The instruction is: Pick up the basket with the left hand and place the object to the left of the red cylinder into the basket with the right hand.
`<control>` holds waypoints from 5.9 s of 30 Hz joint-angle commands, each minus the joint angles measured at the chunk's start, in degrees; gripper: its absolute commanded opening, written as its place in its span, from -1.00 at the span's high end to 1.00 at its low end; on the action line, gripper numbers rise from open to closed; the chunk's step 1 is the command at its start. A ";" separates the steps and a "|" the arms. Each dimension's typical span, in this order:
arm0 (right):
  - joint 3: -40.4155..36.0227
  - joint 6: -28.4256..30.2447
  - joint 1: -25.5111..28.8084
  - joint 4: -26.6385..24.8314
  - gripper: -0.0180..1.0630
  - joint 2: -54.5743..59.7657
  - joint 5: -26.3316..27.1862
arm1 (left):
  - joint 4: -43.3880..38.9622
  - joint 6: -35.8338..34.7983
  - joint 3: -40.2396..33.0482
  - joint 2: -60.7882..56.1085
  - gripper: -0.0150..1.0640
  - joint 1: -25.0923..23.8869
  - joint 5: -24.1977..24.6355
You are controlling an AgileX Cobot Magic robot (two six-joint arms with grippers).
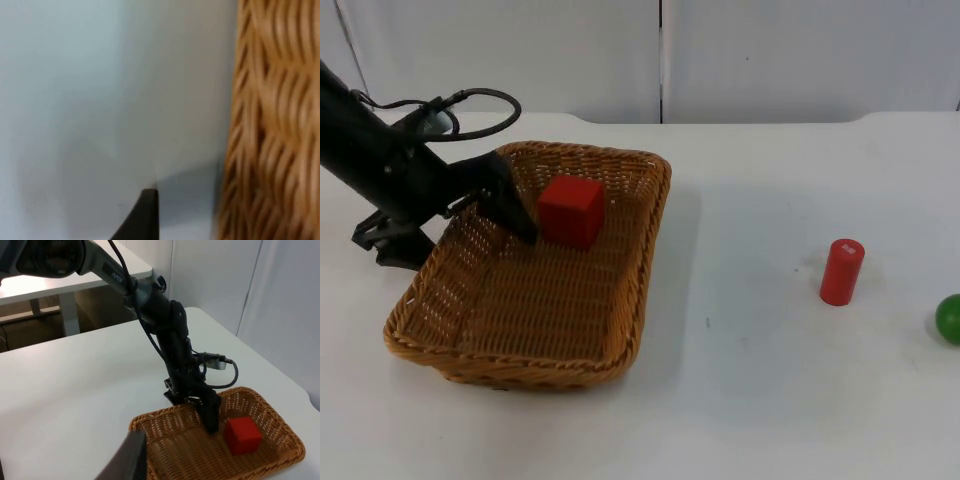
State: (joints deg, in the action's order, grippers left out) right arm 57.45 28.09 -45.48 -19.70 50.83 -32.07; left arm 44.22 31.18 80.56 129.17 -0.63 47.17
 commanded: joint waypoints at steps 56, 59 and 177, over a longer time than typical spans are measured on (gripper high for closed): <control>19.19 -1.76 0.20 0.10 -0.98 9.56 -4.18 | -13.43 -8.14 -1.27 -13.61 -0.80 0.36 6.69; 19.19 -1.76 0.20 0.10 -0.98 9.56 -4.18 | -13.76 -8.14 -5.08 -17.16 -0.80 1.35 5.87; -24.99 -0.72 0.20 -2.87 -0.98 -24.59 -9.69 | -42.77 -31.66 -52.18 -129.17 -0.80 2.33 14.35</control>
State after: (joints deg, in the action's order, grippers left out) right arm 32.76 27.67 -45.48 -22.64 27.16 -40.29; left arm 1.91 0.00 28.72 0.21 1.28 61.33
